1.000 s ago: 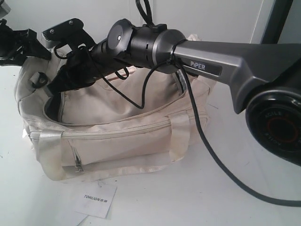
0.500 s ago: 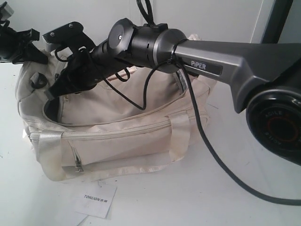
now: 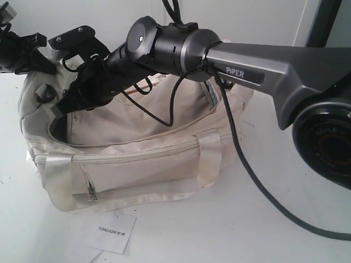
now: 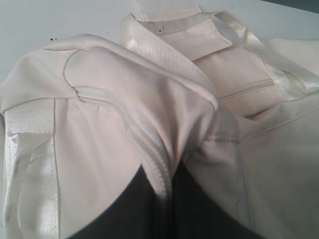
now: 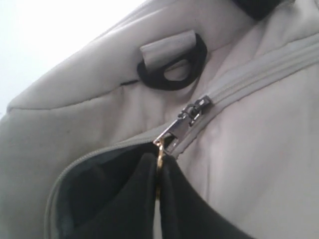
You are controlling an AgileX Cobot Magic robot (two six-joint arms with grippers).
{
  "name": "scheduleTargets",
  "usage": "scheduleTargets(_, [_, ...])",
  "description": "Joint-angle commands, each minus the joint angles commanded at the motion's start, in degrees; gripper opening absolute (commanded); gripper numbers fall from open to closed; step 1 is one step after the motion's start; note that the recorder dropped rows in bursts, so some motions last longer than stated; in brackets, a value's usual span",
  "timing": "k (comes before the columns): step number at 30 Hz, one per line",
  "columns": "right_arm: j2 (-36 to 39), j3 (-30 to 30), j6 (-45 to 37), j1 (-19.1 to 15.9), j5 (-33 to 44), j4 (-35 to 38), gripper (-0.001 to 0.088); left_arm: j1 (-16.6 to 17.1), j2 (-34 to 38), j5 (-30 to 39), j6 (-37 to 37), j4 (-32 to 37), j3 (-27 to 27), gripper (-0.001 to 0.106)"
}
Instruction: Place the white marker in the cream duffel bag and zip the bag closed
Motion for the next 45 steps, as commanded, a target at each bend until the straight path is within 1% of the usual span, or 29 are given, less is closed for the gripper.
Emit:
scheduleTargets(12, [-2.07,0.0,0.0,0.0,1.72,-0.11,0.0,0.0,0.0,0.0,0.0,-0.11,0.0,0.0])
scheduleTargets(24, [-3.61,0.0,0.0,0.0,1.71,-0.35,0.0,0.0,0.0,0.11,-0.22,-0.12,0.0,0.0])
scheduleTargets(30, [-3.63,0.0,0.0,0.0,4.63,-0.34,0.0,0.0,0.0,0.11,-0.22,-0.12,0.0,0.0])
scheduleTargets(39, [-3.63,0.0,0.0,0.0,5.43,-0.24,0.0,0.0,0.0,0.11,-0.22,-0.12,0.0,0.0])
scheduleTargets(45, [-3.63,0.0,0.0,0.0,7.41,-0.24,0.0,0.0,0.0,0.11,-0.22,-0.12,0.0,0.0])
